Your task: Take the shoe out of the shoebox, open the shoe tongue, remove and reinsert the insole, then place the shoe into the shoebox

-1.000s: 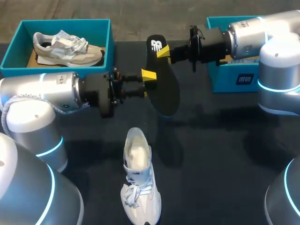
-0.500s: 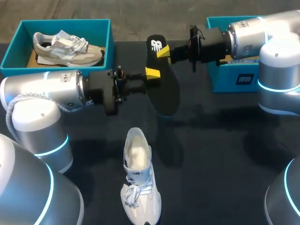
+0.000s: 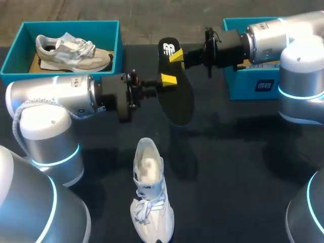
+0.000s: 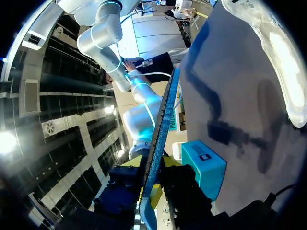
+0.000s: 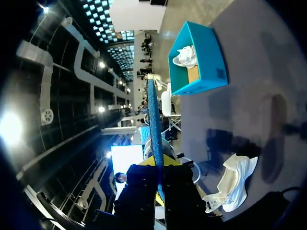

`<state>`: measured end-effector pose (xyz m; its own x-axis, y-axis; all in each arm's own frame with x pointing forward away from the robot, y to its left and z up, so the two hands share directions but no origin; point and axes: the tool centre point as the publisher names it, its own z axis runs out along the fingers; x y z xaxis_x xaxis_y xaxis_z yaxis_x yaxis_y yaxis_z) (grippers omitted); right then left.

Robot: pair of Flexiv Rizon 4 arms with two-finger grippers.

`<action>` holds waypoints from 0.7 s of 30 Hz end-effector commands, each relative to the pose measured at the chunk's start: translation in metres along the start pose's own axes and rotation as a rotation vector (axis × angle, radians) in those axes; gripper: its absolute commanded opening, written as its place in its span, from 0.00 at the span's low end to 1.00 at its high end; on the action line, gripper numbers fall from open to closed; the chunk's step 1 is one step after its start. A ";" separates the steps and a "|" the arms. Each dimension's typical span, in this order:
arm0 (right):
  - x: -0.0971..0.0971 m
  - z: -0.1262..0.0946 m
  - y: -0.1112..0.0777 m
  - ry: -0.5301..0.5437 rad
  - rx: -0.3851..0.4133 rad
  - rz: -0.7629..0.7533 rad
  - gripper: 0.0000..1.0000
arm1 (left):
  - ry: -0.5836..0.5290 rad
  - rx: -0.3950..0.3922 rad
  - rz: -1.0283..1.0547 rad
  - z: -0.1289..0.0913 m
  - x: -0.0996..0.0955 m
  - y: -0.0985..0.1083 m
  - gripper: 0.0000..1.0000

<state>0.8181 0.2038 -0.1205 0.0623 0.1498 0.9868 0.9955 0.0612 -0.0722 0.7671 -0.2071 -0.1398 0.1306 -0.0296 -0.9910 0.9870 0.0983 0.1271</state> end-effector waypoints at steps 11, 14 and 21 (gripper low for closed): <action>0.000 0.001 0.000 -0.001 -0.001 -0.001 0.00 | 0.008 0.007 0.006 0.005 0.003 -0.001 0.00; 0.000 0.001 0.000 -0.001 -0.001 -0.001 0.00 | 0.008 0.008 0.009 0.005 0.003 -0.001 0.00; 0.001 0.001 0.000 0.008 -0.004 -0.001 1.00 | 0.004 0.006 0.021 0.001 0.003 0.000 0.00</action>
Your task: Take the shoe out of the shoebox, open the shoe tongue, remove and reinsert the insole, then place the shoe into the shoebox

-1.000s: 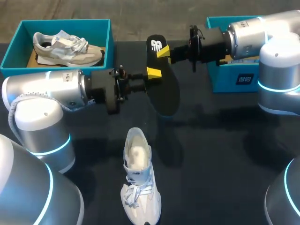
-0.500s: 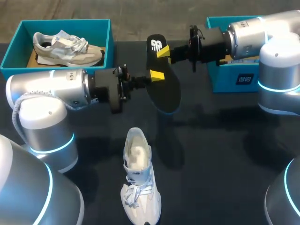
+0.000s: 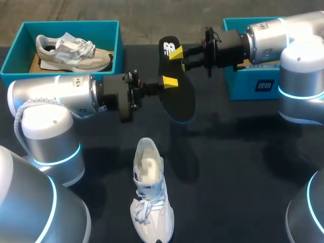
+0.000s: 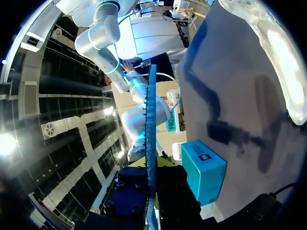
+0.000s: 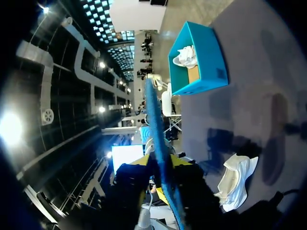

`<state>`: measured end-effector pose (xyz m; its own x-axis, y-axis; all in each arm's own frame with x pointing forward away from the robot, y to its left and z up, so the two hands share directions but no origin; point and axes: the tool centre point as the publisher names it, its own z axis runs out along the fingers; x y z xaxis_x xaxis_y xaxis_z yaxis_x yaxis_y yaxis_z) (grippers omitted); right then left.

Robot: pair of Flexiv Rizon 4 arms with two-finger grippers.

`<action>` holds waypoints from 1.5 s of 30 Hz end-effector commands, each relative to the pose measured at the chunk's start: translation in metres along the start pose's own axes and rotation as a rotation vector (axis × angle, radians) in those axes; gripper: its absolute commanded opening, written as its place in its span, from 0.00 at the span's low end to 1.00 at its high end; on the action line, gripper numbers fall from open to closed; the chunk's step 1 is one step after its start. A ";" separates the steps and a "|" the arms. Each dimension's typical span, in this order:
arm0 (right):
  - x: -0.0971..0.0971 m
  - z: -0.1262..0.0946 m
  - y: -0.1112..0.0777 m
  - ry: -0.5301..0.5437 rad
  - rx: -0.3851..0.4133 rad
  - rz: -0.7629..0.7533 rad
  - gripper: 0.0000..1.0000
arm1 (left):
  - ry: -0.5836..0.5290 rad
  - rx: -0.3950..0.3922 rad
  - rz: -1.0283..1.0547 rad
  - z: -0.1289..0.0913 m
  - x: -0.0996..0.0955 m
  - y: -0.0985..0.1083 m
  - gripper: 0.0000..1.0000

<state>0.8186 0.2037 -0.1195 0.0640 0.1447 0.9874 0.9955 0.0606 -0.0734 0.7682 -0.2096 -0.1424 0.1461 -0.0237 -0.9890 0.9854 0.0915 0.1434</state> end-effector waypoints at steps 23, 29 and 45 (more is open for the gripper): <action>-0.012 -0.001 -0.054 0.032 0.015 -0.107 1.00 | 0.029 0.101 -0.416 -0.062 -0.017 0.007 0.00; -0.017 -0.001 -0.058 0.034 0.009 -0.117 1.00 | 0.076 0.142 -0.653 -0.071 -0.020 0.009 0.00; -0.025 -0.014 -0.067 0.026 -0.029 -0.127 1.00 | 0.053 0.203 -0.969 -0.086 -0.023 0.006 0.00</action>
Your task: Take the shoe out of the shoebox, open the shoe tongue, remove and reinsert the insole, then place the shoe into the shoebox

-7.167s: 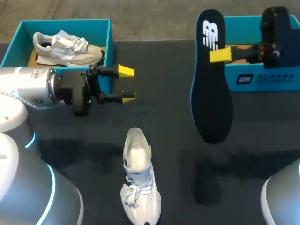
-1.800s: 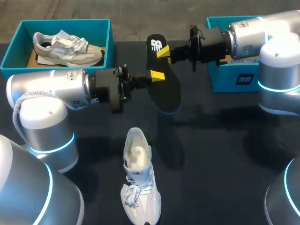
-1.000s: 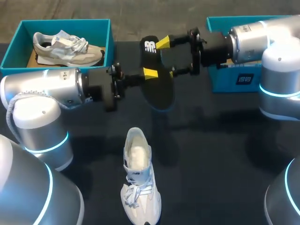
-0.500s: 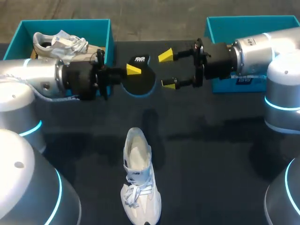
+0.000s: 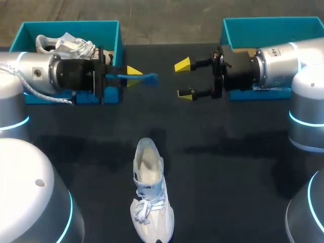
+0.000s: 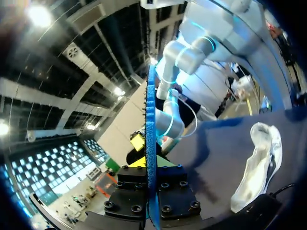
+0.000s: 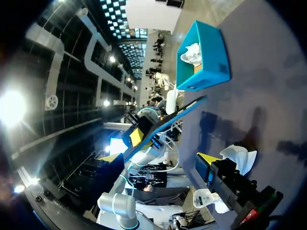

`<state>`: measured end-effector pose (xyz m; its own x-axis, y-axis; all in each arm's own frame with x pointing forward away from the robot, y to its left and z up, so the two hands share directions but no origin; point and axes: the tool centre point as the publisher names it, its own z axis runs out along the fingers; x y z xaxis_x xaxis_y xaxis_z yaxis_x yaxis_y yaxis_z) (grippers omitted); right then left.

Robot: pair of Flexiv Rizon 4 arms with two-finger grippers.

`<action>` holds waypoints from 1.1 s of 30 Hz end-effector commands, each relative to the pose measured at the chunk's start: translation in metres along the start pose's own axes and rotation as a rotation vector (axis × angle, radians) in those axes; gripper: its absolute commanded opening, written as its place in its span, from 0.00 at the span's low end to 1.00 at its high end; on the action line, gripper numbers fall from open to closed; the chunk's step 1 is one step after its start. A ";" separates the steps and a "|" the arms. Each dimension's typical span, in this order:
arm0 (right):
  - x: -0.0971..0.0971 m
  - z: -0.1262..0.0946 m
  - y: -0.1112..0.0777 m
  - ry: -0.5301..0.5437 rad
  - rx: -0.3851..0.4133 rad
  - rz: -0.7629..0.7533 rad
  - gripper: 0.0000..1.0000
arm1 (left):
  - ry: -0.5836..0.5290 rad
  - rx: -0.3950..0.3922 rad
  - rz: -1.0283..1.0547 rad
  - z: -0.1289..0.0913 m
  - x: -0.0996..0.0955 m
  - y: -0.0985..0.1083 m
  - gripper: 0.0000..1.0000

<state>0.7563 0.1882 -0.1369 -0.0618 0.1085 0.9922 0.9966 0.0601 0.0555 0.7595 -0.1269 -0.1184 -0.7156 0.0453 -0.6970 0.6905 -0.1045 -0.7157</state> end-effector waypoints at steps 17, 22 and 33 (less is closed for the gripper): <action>-0.005 -0.021 -0.007 0.013 -0.014 -0.018 1.00 | -0.076 0.009 -0.153 -0.009 -0.003 0.001 0.00; -0.005 -0.021 -0.007 0.013 -0.014 -0.018 1.00 | -0.076 0.009 -0.153 -0.009 -0.003 0.001 0.00; -0.002 -0.036 -0.019 -0.013 -0.041 -0.033 1.00 | -0.136 0.122 -0.696 -0.015 -0.026 -0.005 0.00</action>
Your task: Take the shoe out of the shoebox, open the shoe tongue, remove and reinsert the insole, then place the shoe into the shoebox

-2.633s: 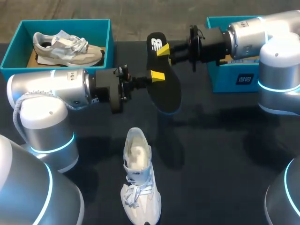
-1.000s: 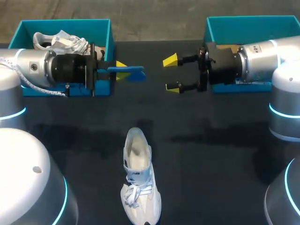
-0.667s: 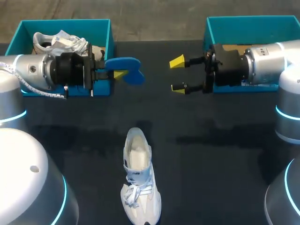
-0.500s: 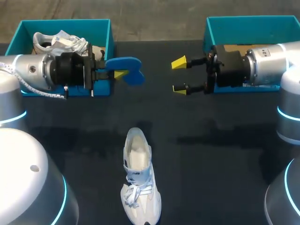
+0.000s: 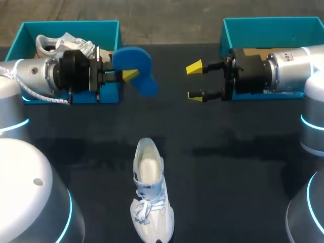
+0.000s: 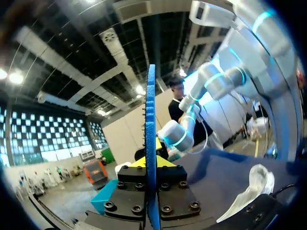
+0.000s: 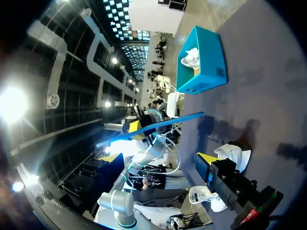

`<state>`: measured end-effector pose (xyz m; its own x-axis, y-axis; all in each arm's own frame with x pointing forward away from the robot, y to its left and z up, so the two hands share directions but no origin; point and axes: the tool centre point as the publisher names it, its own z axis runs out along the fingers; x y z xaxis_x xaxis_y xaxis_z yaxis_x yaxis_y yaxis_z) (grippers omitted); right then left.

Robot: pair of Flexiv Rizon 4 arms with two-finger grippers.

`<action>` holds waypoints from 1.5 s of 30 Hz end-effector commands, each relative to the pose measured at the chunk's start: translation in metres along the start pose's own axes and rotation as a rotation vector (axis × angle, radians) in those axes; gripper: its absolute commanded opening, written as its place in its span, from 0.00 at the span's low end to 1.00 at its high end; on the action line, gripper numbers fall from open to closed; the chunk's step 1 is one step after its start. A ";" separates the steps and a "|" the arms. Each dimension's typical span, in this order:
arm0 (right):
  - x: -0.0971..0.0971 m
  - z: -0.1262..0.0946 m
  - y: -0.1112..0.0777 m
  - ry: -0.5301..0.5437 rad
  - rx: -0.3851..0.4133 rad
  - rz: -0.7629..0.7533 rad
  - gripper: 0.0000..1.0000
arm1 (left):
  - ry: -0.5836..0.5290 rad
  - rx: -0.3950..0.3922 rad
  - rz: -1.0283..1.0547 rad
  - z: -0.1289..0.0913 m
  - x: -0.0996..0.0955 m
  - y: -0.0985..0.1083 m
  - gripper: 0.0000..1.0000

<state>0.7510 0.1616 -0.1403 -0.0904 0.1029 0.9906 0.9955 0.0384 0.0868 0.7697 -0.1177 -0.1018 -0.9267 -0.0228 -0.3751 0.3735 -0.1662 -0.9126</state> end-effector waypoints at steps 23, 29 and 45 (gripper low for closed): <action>0.022 -0.026 -0.016 -0.162 -0.020 -0.077 1.00 | -0.043 0.023 -1.172 0.000 0.007 0.023 0.00; 0.022 -0.028 -0.020 -0.178 -0.019 -0.082 1.00 | -0.026 0.050 -1.324 0.004 0.007 0.023 0.00; 0.041 -0.031 -0.018 -0.377 -0.008 -0.142 1.00 | -0.065 0.095 -1.602 0.016 0.004 0.052 0.00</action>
<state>0.7283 0.1341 -0.1075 -0.2333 0.4054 0.8839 0.9716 0.0600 0.2289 0.7832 -0.1362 -0.1420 -0.4196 0.1748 0.8907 -0.9070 -0.1206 -0.4036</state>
